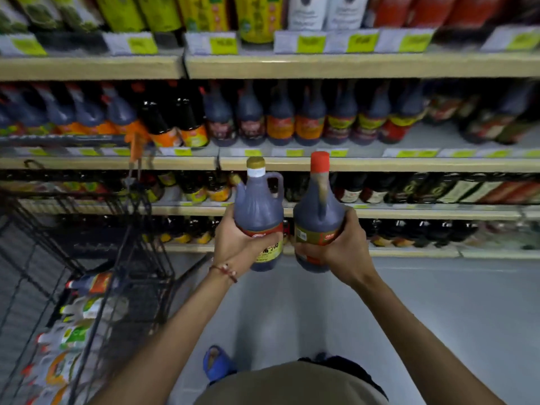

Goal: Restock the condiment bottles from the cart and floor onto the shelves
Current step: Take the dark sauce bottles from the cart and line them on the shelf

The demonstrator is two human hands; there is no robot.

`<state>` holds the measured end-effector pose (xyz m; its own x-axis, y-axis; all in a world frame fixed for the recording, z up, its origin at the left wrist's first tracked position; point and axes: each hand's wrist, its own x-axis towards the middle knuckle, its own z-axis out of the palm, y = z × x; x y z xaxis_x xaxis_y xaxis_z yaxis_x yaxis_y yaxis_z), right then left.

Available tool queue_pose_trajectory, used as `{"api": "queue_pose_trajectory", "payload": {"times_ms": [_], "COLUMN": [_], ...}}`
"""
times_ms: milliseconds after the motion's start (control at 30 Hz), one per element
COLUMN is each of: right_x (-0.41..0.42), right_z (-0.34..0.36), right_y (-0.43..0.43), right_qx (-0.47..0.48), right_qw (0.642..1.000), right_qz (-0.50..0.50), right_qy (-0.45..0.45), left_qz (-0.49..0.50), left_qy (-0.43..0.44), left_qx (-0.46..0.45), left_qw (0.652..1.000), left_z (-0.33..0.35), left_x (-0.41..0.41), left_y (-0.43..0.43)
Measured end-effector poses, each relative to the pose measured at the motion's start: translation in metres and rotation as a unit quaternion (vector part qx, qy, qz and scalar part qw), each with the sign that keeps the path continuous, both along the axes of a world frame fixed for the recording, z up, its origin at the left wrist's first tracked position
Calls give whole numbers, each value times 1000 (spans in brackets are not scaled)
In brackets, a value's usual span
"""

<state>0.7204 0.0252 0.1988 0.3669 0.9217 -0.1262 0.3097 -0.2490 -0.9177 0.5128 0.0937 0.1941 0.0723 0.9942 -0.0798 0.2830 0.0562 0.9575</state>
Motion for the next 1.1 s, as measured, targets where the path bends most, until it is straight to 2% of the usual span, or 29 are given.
{"api": "queue_pose_trajectory", "payload": {"times_ms": [300, 500, 867, 1100], "right_x": [169, 248, 346, 400], "right_z": [16, 30, 14, 1], "right_y": [-53, -65, -23, 19], "right_qx": [-8, -16, -18, -21], "right_qw": [998, 992, 987, 988], "right_qz": [-54, -109, -138, -133], "right_qy": [-44, -55, -78, -81], "left_qz": [-66, -126, -156, -144], "left_qy": [38, 103, 129, 178], "left_qx": [26, 64, 50, 85], "left_qw": [997, 985, 978, 970], "left_z": [4, 12, 10, 6], "left_x": [178, 268, 389, 439], "left_y": [-11, -1, 44, 83]}}
